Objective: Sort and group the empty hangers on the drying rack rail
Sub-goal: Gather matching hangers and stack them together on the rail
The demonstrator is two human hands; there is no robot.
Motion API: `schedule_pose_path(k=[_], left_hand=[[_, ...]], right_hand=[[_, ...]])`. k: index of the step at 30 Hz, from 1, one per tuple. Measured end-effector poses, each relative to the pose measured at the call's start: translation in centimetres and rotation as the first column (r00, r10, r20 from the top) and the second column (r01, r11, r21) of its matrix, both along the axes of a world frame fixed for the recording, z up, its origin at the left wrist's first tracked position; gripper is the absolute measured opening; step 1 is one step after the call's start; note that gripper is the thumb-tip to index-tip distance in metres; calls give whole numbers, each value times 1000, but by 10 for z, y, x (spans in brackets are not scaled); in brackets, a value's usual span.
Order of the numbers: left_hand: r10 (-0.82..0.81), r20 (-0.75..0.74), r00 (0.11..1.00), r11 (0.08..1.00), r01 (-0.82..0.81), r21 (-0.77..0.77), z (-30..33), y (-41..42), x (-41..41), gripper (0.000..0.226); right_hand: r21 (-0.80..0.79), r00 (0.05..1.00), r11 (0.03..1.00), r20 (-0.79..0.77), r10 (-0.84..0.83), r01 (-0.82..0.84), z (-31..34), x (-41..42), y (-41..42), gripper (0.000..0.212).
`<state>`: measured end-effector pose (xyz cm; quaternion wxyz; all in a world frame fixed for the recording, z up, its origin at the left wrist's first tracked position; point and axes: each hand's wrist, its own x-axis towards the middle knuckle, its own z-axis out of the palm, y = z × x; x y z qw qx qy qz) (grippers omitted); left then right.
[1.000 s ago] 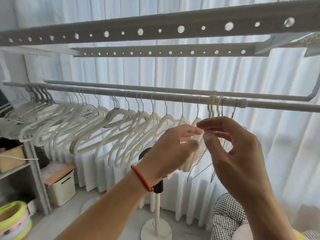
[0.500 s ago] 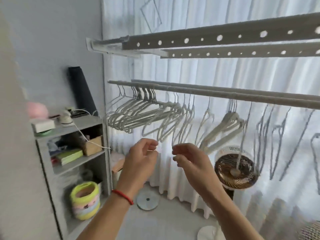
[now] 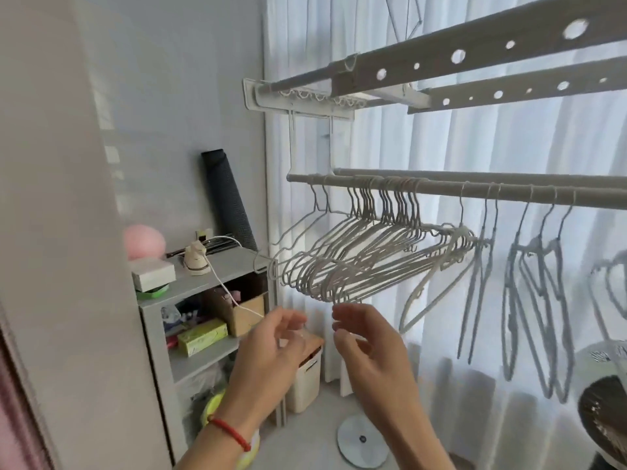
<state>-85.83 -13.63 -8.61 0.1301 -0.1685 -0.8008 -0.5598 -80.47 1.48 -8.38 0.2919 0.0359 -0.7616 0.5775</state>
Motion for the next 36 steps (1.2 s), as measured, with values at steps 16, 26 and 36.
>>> schedule_pose_path(k=[16,26,36], left_hand=[[-100,-180,978,880,3,-475,77,35,-312,63],[-786,358,504,607,738,293,63,60,-384,33],[-882,226,414,471,754,457,43,68,-361,30]], right_hand=[[460,824,785,177,-539,415,68,-226,-1,67],[476,402,557,393,-827,680,67,-276,-11,83],[-266,691,638,255,-677,723,54,-296,-28,12]])
